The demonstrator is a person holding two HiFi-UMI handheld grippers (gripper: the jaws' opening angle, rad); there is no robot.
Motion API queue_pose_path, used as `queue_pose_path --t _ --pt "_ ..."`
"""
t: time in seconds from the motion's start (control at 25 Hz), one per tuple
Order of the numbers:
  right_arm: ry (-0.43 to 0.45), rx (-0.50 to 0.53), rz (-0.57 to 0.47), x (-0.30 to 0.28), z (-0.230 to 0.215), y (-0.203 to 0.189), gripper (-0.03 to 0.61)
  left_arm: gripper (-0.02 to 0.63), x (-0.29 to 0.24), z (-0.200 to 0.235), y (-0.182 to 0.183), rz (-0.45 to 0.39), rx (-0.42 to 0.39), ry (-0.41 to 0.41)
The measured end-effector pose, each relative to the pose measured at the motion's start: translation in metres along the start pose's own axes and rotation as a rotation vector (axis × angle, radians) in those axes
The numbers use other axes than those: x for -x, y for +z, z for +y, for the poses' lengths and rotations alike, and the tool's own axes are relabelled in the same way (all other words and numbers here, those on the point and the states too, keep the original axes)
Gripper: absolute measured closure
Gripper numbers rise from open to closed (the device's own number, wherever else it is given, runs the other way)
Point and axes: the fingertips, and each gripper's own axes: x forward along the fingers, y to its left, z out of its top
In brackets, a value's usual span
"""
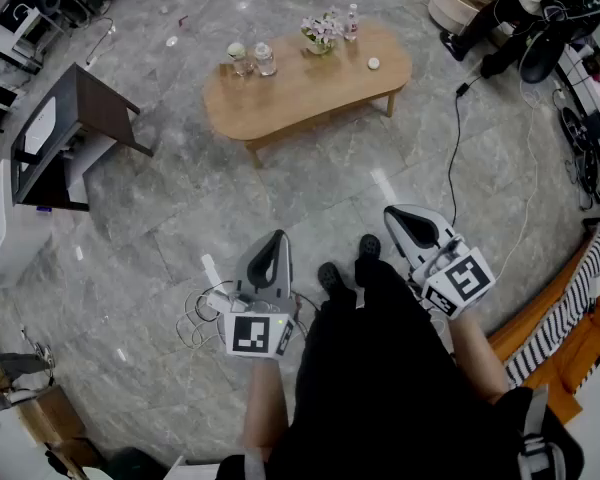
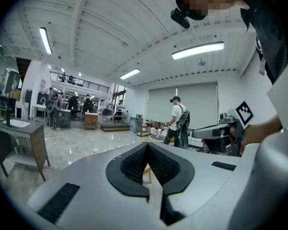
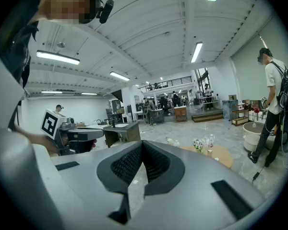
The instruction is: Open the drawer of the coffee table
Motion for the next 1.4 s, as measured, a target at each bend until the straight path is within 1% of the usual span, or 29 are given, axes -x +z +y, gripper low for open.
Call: queue_pose_path --t 0.12,0.32,0.52,0.64,0.76,0.96,1.12,1.28,1.4 --pt "0.015 0.01 -0.01 0.008 0.008 0.001 0.569 0.603 0.005 -0.011 -0.004 0.012 0.012 -0.009" --pt "0.026 0.01 -0.019 0.021 0.011 -0.001 0.569 0.603 0.01 -0.028 -0.008 0.033 0.006 -0.016" --pt "0.024 -0.003 -0.027 0.025 0.012 -0.003 0.569 0.603 0.018 -0.034 -0.007 0.037 0.009 -0.015" --pt "0.024 -0.023 -0.05 0.024 0.013 -0.001 0.569 0.603 0.023 -0.035 -0.008 0.036 0.014 -0.013" --pt "0.04 -0.035 -0.06 0.021 0.016 0.001 0.569 0.603 0.025 -0.034 -0.01 0.034 0.021 -0.01" --pt "0.054 -0.035 -0.042 0.013 0.024 -0.003 0.569 0.603 0.027 -0.031 -0.014 0.035 0.037 -0.017" --pt "0.061 -0.044 -0.024 0.006 0.024 -0.004 0.569 0.603 0.021 -0.029 -0.02 0.046 0.049 -0.043" --pt "0.081 -0.055 0.016 -0.004 0.017 -0.015 0.569 0.603 0.007 -0.027 -0.031 0.071 0.074 -0.046" --pt "0.085 -0.066 0.038 -0.017 0.001 -0.021 0.569 0.603 -0.013 -0.021 -0.035 0.084 0.088 -0.046"
